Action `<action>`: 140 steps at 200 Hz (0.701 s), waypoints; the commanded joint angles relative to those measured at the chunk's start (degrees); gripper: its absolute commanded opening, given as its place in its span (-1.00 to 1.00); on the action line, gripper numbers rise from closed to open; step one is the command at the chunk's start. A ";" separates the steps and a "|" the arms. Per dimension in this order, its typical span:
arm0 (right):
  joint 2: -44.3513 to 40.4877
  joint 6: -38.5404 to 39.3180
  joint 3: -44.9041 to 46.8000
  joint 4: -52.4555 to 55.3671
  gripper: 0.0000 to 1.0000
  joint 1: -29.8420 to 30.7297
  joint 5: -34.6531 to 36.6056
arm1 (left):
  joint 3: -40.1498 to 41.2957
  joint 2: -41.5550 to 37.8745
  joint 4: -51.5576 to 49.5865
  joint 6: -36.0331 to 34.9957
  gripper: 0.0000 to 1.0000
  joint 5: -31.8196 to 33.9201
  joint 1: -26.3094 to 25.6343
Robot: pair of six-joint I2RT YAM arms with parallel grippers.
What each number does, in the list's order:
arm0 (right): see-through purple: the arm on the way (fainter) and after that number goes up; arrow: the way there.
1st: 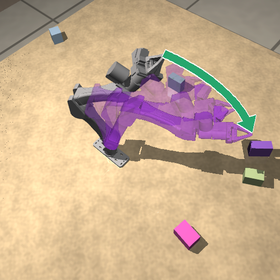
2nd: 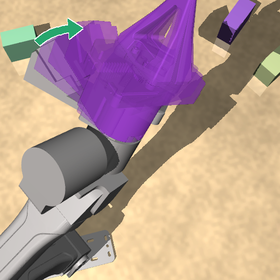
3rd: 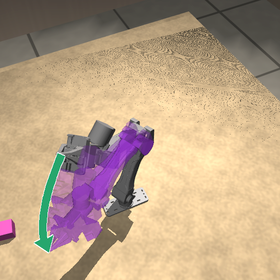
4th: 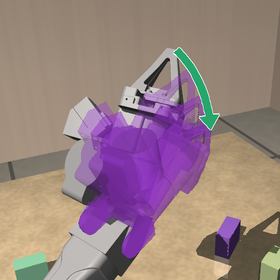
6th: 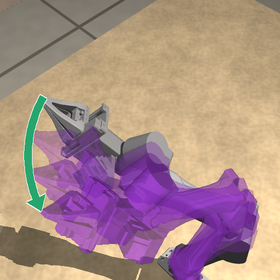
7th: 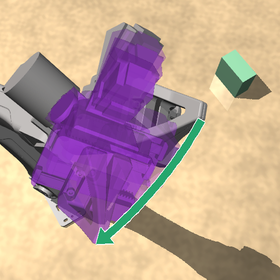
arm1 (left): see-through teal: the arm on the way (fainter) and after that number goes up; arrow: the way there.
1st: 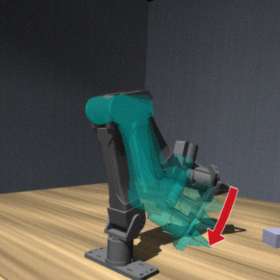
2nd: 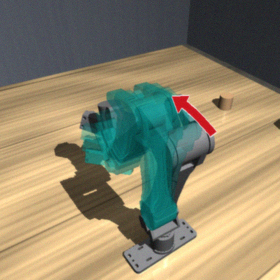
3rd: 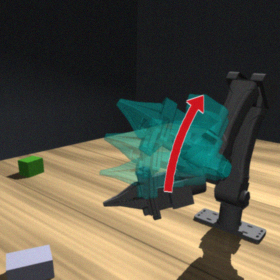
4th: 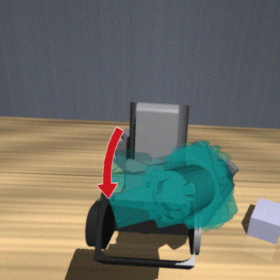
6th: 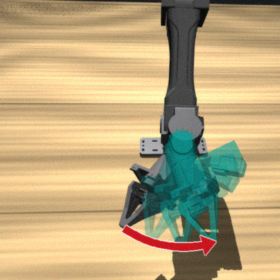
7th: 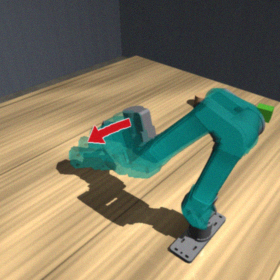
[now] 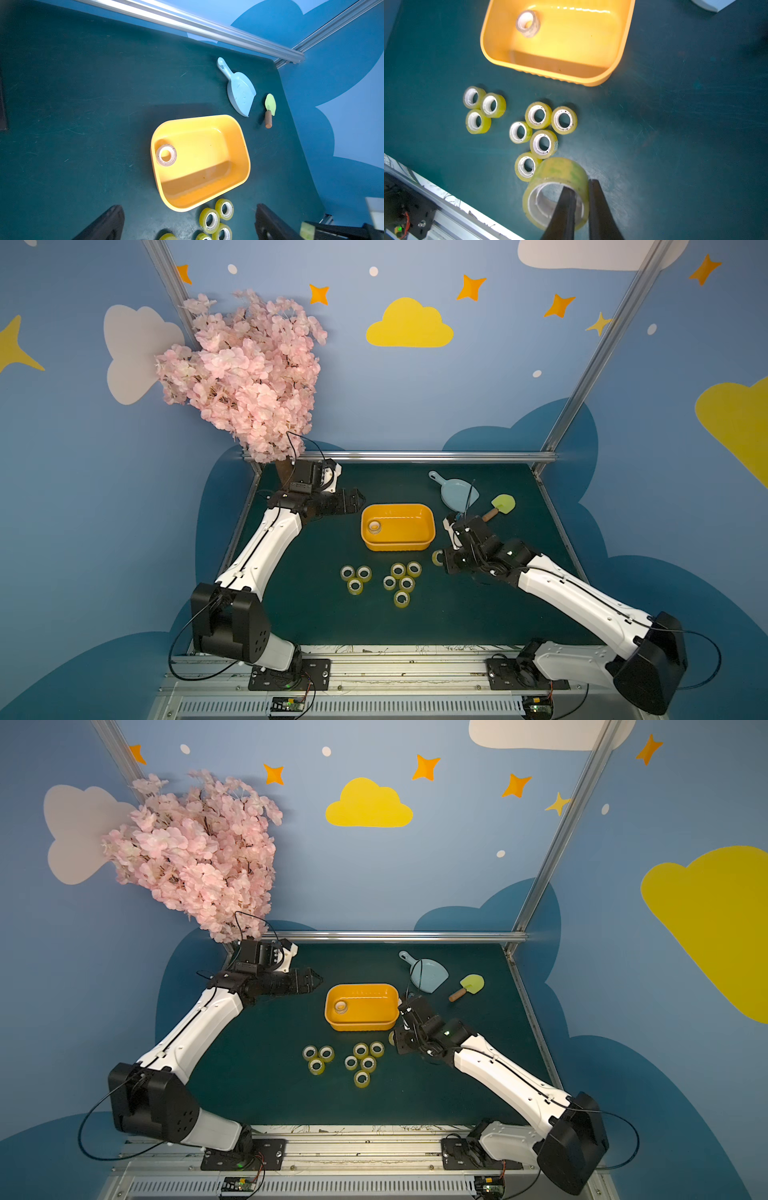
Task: Put the transparent tape into the storage box
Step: Place the tape in the storage box.
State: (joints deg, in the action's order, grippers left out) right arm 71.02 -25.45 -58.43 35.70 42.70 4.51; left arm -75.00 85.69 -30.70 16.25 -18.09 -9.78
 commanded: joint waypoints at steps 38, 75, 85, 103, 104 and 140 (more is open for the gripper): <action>10.36 2.47 -12.34 -2.58 -1.00 -4.40 -7.97 | -0.32 3.85 -3.22 -0.35 1.00 0.96 0.63; 20.19 2.44 -20.52 -0.94 -1.00 -5.64 -9.31 | -0.06 4.05 -3.40 0.18 1.00 1.01 0.73; 22.99 2.36 -23.21 -0.03 -1.00 -6.10 -10.92 | -0.14 4.13 -3.56 0.18 1.00 0.99 0.73; 28.41 3.62 -28.79 1.96 -1.00 -7.15 -16.42 | -0.23 4.44 -3.71 0.23 1.00 1.30 0.76; 28.70 3.59 -29.12 2.07 -1.00 -7.21 -16.66 | -0.23 4.46 -3.73 0.25 1.00 1.34 0.79; 40.49 3.63 -40.46 8.13 -1.00 -7.87 -18.16 | -0.76 4.60 -4.46 0.59 1.00 1.21 1.33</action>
State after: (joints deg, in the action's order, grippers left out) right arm 105.89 -23.03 -92.62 37.58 35.24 -10.83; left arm -73.95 90.02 -33.87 16.56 -16.86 -8.99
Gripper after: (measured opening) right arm 0.137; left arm 0.999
